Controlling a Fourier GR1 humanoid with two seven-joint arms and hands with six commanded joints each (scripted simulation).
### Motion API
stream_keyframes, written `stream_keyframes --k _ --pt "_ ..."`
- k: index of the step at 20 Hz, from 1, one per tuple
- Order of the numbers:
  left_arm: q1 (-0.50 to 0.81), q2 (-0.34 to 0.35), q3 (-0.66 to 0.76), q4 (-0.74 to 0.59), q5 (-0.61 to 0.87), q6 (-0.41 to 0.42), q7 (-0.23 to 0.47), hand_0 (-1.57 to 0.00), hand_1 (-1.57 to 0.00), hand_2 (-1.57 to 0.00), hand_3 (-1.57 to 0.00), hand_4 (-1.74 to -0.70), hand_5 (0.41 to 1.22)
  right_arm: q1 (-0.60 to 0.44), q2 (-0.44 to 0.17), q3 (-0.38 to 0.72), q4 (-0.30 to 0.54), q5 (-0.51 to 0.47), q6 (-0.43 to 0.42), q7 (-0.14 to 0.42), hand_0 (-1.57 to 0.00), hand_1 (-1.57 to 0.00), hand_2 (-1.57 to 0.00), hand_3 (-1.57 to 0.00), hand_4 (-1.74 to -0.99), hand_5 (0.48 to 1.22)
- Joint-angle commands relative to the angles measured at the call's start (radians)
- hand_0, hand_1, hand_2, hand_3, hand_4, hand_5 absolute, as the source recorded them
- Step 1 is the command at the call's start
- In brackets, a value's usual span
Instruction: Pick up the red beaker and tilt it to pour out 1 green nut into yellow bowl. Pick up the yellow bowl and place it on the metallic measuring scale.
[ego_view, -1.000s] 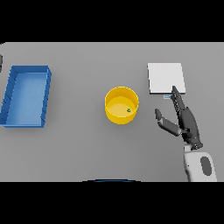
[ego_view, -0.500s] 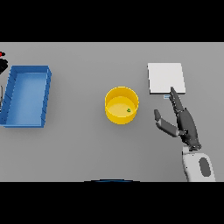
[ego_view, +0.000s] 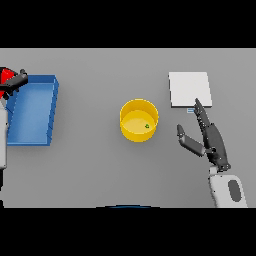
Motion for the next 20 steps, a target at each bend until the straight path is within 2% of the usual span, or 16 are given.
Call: stream_keyframes --k 1,2,4,6,8,11,14,16,18,20 --pt "0.008 -0.016 0.016 -0.022 0.012 -0.030 0.003 -1.23 -1.04 -0.93 -0.58 -0.97 0.735 -0.005 0.007 0.002 -0.001 -0.001 -0.002 0.001 0.00 0.00 0.00 0.00 -1.320 0.729" --pt "0.011 -0.020 0.018 -0.042 0.028 -0.058 0.003 -0.98 -0.83 -0.75 -0.46 -0.92 0.716 -0.007 0.009 0.003 -0.007 -0.002 -0.003 0.003 0.00 0.00 0.00 0.00 -1.321 0.727" --pt "0.011 -0.012 0.021 -0.070 0.030 -0.111 0.003 -0.63 -0.53 -0.48 -0.30 -0.85 0.688 0.001 0.005 0.004 -0.003 0.002 -0.002 0.003 0.00 0.00 0.00 0.00 -1.321 0.725" --pt "0.016 -0.013 0.016 -0.073 0.007 -0.151 0.004 -0.40 -0.34 -0.31 -0.19 -0.81 0.667 0.014 0.001 0.005 -0.005 -0.002 0.007 -0.015 0.00 0.00 0.00 0.00 -1.316 0.724" --pt "0.006 -0.024 0.022 -0.054 -0.031 -0.180 0.005 -0.26 -0.22 -0.20 -0.12 -0.78 0.653 0.010 0.005 0.007 -0.010 0.001 0.002 -0.010 0.00 0.00 0.00 0.00 -1.310 0.721" --pt "0.013 -0.036 0.029 -0.065 -0.080 -0.203 0.005 -0.13 -0.11 -0.10 -0.06 -0.76 0.655 0.005 0.000 0.009 -0.008 0.026 -0.014 0.005 0.00 0.00 0.00 0.00 -1.305 0.717" --pt "0.031 -0.041 0.022 -0.087 -0.097 -0.166 -0.020 -0.07 -0.06 -0.05 -0.03 -0.73 0.658 -0.016 0.001 -0.002 -0.003 0.001 -0.005 0.030 0.00 0.00 0.00 0.00 -1.279 0.713" --pt "0.024 -0.054 0.032 -0.089 -0.090 -0.144 -0.017 -0.04 -0.04 -0.03 -0.02 -0.73 0.664 -0.022 -0.005 0.022 -0.013 0.067 -0.036 0.063 0.00 0.00 0.00 0.00 -1.281 0.688" --pt "0.031 -0.054 0.036 -0.096 -0.089 -0.127 -0.042 -0.03 -0.02 -0.02 -0.01 -0.72 0.675 -0.057 -0.030 0.052 -0.023 0.141 -0.050 0.102 0.00 0.00 0.00 0.00 -1.222 0.662" --pt "0.033 -0.064 0.039 -0.109 -0.080 -0.123 -0.046 -0.02 -0.01 -0.01 -0.01 -0.72 0.685 -0.107 -0.073 0.072 -0.009 0.127 0.026 0.047 -0.01 0.00 0.00 0.00 -1.167 0.672"
